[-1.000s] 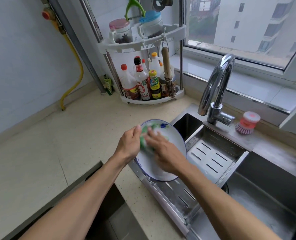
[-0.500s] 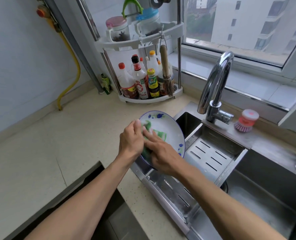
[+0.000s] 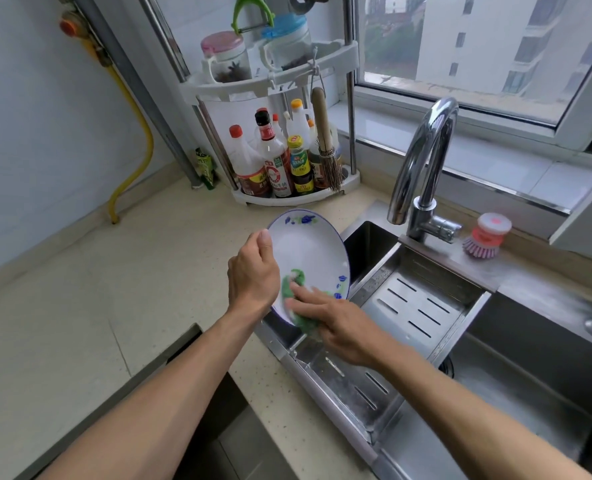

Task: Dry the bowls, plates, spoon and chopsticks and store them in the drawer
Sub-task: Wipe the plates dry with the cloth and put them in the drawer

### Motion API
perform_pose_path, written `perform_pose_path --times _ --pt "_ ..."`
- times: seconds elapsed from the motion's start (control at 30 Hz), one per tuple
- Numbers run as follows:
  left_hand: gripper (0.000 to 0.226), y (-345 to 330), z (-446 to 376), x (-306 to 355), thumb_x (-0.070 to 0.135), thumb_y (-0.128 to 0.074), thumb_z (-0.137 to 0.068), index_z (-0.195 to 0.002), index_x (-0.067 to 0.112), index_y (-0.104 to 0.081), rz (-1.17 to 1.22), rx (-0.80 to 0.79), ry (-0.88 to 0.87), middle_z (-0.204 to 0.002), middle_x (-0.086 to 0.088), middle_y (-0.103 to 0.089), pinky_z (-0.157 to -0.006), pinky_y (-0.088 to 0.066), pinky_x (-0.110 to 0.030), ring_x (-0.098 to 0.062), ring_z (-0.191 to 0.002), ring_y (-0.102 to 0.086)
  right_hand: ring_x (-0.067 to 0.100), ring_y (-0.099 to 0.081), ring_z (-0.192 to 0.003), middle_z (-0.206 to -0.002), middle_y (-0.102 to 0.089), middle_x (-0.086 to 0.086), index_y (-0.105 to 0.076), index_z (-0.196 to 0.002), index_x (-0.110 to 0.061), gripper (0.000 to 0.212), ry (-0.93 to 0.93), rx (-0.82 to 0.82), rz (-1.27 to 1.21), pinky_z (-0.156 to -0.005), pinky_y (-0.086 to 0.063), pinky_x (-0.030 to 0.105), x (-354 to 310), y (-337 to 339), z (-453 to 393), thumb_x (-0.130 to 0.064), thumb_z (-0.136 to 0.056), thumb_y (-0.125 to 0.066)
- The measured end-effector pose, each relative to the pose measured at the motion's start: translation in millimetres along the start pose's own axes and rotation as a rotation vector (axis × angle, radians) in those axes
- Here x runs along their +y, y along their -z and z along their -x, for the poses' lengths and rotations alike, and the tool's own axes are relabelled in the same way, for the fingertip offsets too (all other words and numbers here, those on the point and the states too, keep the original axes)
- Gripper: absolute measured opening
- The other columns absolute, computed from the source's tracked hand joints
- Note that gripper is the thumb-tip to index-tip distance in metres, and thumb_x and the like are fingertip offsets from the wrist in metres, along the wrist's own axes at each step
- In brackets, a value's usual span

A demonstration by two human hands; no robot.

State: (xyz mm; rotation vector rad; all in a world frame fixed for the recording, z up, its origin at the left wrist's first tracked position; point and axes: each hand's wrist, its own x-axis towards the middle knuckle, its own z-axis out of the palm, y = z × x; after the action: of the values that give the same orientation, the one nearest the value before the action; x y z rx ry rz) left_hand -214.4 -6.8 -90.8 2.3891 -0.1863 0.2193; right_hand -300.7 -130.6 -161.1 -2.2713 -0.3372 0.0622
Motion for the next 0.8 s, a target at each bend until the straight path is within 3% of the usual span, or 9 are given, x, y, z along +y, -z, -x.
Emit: perform_pose_path --times 0.07,0.17,0.23,0.3,0.43,0.5,0.57,0.67,0.8 --pt "0.042 -1.9 -0.5 0.1 0.035 -0.025 -0.109 -0.072 0.019 -0.039 0.027 0.031 0.05 -0.064 0.002 -0.046 -0.062 -0.029 -0.039 -0.019 -0.062 -0.044 0.016 -0.024 -0.15 -0.162 -0.015 -0.011 -0.039 -0.153 -0.025 0.05 -0.148 0.037 0.09 -0.123 -0.012 0.03 15.1 4.0 0.4 -0.017 -0.104 -0.044" --pt "0.039 -8.5 -0.6 2.8 0.032 -0.025 -0.109 -0.081 0.012 -0.043 0.055 0.086 0.109 -0.066 0.001 -0.047 -0.068 -0.027 -0.038 -0.031 -0.072 -0.043 0.027 -0.05 -0.132 -0.149 -0.05 0.003 -0.051 -0.142 -0.011 0.042 -0.212 0.101 -0.067 -0.114 -0.037 0.044 -6.1 0.4 -8.1 -0.009 -0.1 -0.042" --pt "0.038 -11.3 -2.7 0.5 0.031 -0.025 -0.109 -0.079 0.014 -0.041 0.061 0.084 0.125 -0.071 -0.003 -0.049 -0.07 -0.026 -0.038 -0.033 -0.077 -0.042 0.017 -0.057 -0.12 -0.135 -0.06 0.0 -0.055 -0.136 -0.016 0.047 -0.123 0.084 -0.206 -0.107 -0.043 0.034 -29.7 -6.3 -5.7 -0.005 -0.093 -0.038" --pt "0.042 -8.0 -4.6 -4.3 0.032 -0.025 -0.109 -0.071 0.018 -0.036 0.057 0.06 0.145 -0.069 -0.003 -0.047 -0.07 -0.027 -0.039 -0.034 -0.079 -0.044 0.007 -0.047 -0.133 -0.149 -0.051 -0.006 -0.053 -0.142 -0.019 0.052 -0.057 0.056 -0.204 -0.114 -0.034 0.022 -25.4 -4.1 2.3 -0.014 -0.093 -0.035" --pt "0.046 -0.7 -2.1 -4.0 0.033 -0.024 -0.109 -0.066 0.019 -0.034 0.06 0.009 0.184 -0.067 0.0 -0.046 -0.069 -0.029 -0.038 -0.032 -0.08 -0.047 0.022 -0.028 -0.149 -0.163 -0.023 -0.005 -0.039 -0.153 -0.016 0.05 -0.222 0.028 0.084 -0.123 -0.021 0.038 18.0 5.9 2.6 -0.015 -0.103 -0.039" --pt "0.045 -2.7 1.5 -0.5 0.033 -0.023 -0.109 -0.068 0.019 -0.036 0.071 0.011 0.18 -0.068 0.0 -0.047 -0.069 -0.03 -0.038 -0.032 -0.08 -0.048 0.025 -0.031 -0.147 -0.164 -0.022 -0.001 -0.035 -0.154 -0.012 0.051 -0.316 0.044 0.068 -0.12 -0.026 0.038 14.5 3.0 -7.1 -0.007 -0.103 -0.038" --pt "0.045 -5.1 3.2 -0.8 0.033 -0.023 -0.109 -0.068 0.019 -0.035 0.078 0.025 0.182 -0.068 0.0 -0.046 -0.069 -0.029 -0.038 -0.033 -0.08 -0.047 0.013 -0.047 -0.137 -0.16 -0.034 -0.002 -0.037 -0.152 -0.008 0.048 -0.278 0.093 -0.029 -0.11 -0.041 0.03 0.1 -7.6 -11.5 -0.007 -0.104 -0.041" --pt "0.046 -2.4 0.5 -5.3 0.033 -0.025 -0.109 -0.066 0.018 -0.033 0.08 -0.002 0.218 -0.067 -0.003 -0.044 -0.067 -0.028 -0.039 -0.029 -0.073 -0.043 0.006 -0.019 -0.145 -0.164 -0.016 -0.005 -0.04 -0.151 -0.012 0.053 -0.122 0.082 -0.052 -0.124 -0.012 0.03 -8.4 -20.0 -11.6 -0.001 -0.099 -0.038" --pt "0.048 -0.2 -1.6 -3.4 0.035 -0.029 -0.108 -0.064 0.015 -0.034 0.086 -0.13 0.211 -0.063 0.0 -0.041 -0.061 -0.027 -0.038 -0.019 -0.061 -0.037 0.023 -0.001 -0.154 -0.165 0.005 0.0 -0.018 -0.158 -0.011 0.059 -0.294 0.245 -0.059 -0.122 0.001 0.035 2.4 -0.9 -33.8 -0.002 -0.102 -0.033"
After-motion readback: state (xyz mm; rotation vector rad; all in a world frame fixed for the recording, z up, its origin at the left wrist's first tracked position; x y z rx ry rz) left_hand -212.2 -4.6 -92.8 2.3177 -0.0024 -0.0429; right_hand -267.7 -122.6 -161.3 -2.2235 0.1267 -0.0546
